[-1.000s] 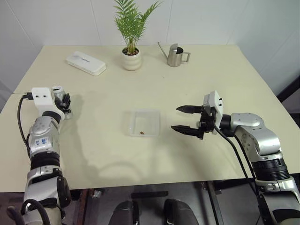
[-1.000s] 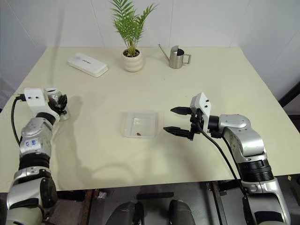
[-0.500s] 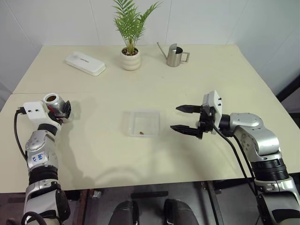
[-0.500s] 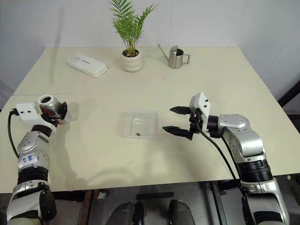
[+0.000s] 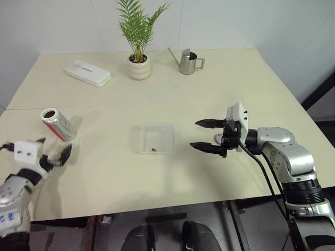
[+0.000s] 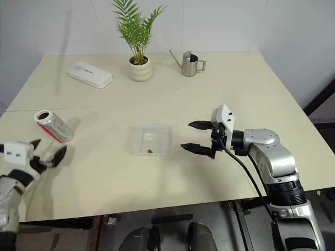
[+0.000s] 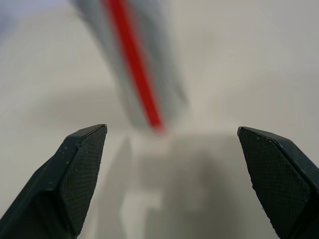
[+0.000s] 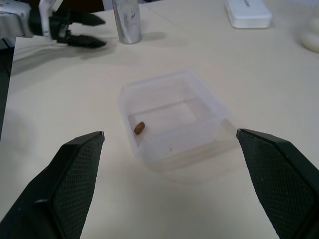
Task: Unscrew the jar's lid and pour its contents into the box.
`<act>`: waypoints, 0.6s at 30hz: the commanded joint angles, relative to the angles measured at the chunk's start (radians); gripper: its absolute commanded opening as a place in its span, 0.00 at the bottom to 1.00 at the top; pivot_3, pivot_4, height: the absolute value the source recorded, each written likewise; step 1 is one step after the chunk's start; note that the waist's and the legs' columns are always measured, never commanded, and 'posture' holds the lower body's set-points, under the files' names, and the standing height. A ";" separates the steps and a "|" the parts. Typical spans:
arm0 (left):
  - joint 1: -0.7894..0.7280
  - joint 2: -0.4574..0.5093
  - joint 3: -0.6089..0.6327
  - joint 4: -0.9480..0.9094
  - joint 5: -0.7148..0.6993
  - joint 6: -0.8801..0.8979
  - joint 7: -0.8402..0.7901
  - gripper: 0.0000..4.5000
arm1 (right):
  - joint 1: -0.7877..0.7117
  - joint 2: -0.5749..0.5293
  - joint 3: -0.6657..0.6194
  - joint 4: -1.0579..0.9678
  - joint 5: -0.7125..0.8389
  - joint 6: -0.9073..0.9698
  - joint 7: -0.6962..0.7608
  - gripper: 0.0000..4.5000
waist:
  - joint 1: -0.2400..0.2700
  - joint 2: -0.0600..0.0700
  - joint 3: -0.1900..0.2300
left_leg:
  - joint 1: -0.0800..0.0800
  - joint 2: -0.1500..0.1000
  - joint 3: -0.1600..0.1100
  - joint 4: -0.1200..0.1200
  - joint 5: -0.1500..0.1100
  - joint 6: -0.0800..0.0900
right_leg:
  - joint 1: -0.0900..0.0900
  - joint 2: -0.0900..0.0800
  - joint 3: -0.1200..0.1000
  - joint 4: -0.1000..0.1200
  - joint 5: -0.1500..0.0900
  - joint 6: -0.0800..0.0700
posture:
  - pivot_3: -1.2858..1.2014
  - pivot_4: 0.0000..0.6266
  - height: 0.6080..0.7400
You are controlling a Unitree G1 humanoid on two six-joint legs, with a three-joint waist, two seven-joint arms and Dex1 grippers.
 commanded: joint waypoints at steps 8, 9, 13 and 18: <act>-0.143 0.116 -0.121 -0.289 -0.128 -0.026 -0.328 0.99 | 0.027 -0.080 -0.075 -0.022 -0.003 -0.123 0.069 1.00 | 0.026 0.000 0.000 | 0.000 0.000 -0.002 0.000 0.000 -0.002 | 0.001 -0.001 -0.001 -0.003 0.000 -0.003 | 0.52 0.24 1.00; -0.157 0.127 -0.137 -0.292 -0.141 -0.023 -0.370 0.99 | 0.029 -0.086 -0.076 -0.017 -0.008 -0.135 0.071 1.00 | 0.024 0.000 0.000 | 0.000 0.000 -0.002 0.000 0.000 -0.002 | 0.000 -0.001 -0.001 -0.003 0.000 -0.003 | 0.52 0.24 1.00; -0.246 0.151 -0.174 -0.263 -0.193 -0.021 -0.497 0.99 | 0.032 -0.111 -0.081 0.000 -0.022 -0.147 0.069 1.00 | 0.015 0.000 0.000 | 0.000 0.002 0.003 -0.002 0.002 0.003 | 0.000 0.003 -0.005 0.000 0.000 -0.003 | 0.52 0.24 1.00; -0.338 0.160 -0.197 -0.149 -0.176 -0.042 -0.578 0.99 | 0.034 -0.136 -0.109 -0.014 -0.007 -0.138 0.066 1.00 | 0.000 0.000 0.000 | 0.002 0.004 0.008 -0.002 0.002 0.004 | -0.001 0.008 -0.005 0.000 0.000 -0.003 | 0.52 0.24 1.00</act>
